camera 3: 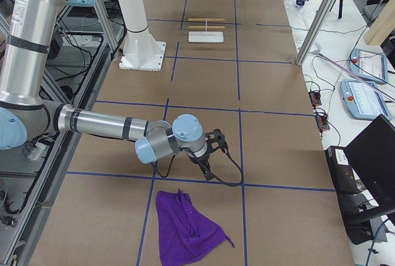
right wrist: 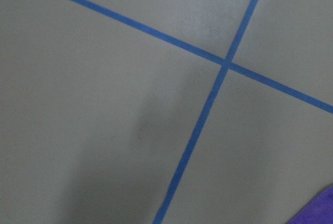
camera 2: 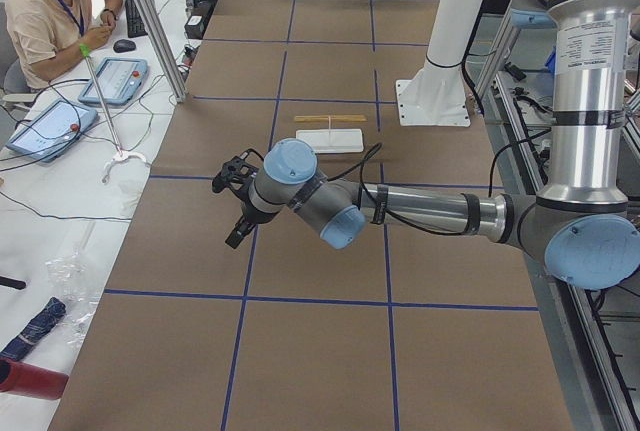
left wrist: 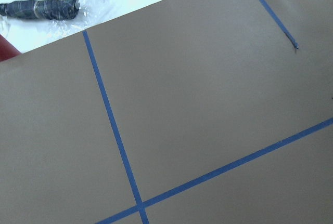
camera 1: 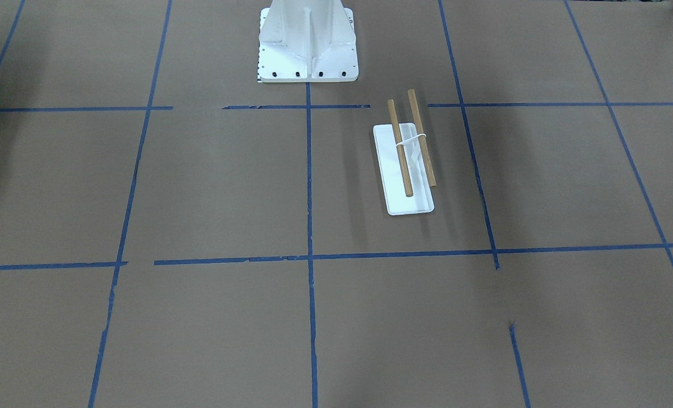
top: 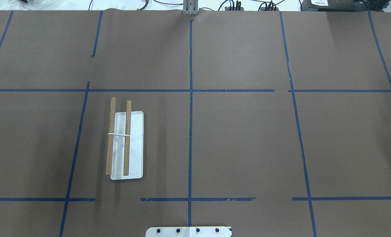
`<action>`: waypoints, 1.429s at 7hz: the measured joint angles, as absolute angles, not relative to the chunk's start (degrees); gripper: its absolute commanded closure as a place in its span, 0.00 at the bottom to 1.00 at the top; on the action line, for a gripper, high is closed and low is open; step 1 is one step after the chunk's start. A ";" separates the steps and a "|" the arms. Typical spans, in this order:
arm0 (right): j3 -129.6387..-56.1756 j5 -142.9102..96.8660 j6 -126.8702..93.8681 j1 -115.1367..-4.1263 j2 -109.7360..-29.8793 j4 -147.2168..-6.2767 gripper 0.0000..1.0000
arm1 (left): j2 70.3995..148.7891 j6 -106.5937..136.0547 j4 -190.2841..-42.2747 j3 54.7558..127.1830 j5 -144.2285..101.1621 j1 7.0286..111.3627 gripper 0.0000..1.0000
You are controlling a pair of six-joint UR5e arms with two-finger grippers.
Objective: Hang towel on rack
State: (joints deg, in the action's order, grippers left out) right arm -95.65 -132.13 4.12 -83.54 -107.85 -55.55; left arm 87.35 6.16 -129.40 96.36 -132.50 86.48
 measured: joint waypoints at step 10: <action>-80.92 -124.42 -15.43 -74.61 -112.88 -32.99 0.28 | 87.40 6.10 -132.85 96.00 -132.63 86.48 0.00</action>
State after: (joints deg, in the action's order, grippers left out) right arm -80.92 -124.42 -15.43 -74.61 -112.88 -32.99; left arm 87.40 6.10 -132.85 96.00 -132.63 86.48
